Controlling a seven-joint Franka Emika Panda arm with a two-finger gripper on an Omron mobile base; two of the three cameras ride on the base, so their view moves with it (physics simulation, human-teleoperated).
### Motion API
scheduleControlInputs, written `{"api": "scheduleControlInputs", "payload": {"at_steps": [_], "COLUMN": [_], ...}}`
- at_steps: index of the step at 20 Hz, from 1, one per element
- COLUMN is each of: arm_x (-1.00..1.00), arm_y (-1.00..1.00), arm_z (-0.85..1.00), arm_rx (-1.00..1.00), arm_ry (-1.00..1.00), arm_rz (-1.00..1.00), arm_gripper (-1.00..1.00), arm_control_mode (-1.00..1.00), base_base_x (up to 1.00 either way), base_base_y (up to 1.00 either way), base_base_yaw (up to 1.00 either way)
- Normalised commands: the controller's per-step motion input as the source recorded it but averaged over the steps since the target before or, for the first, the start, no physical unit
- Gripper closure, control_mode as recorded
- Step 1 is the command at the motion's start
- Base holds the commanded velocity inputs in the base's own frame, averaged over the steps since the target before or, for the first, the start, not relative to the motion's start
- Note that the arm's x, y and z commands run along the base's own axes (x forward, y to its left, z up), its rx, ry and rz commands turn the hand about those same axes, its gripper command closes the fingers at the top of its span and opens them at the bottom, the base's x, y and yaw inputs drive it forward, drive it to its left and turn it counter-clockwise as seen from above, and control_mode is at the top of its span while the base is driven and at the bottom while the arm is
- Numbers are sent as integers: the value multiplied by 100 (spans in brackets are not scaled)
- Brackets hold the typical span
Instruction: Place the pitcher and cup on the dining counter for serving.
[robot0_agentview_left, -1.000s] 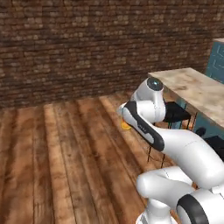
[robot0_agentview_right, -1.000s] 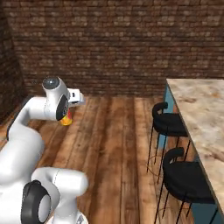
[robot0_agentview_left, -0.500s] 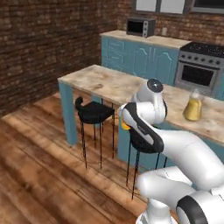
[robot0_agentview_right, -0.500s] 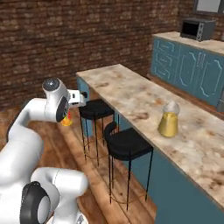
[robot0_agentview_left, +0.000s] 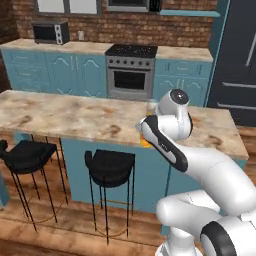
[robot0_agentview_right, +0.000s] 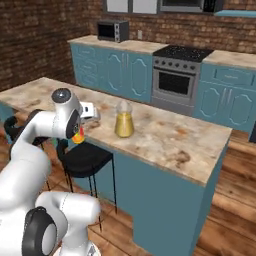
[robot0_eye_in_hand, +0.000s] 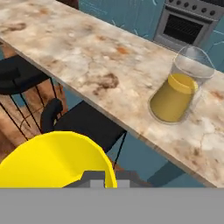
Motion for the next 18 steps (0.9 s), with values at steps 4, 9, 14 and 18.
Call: {"api": "scheduleControlInputs", "payload": {"at_steps": [4, 9, 14, 18], "arm_x": [0, 0, 0, 0], "arm_y": [0, 0, 0, 0], "arm_z": [0, 0, 0, 0], "arm_rx": [0, 0, 0, 0], "arm_ry": [0, 0, 0, 0], "arm_rz": [0, 0, 0, 0], "arm_gripper": [100, 100, 100, 100], "arm_control_mode": [100, 100, 100, 100], "base_base_x": [61, 74, 52, -21], "base_base_y": [0, 0, 3, 6], "base_base_yaw": [-56, -35, -21, -4]}}
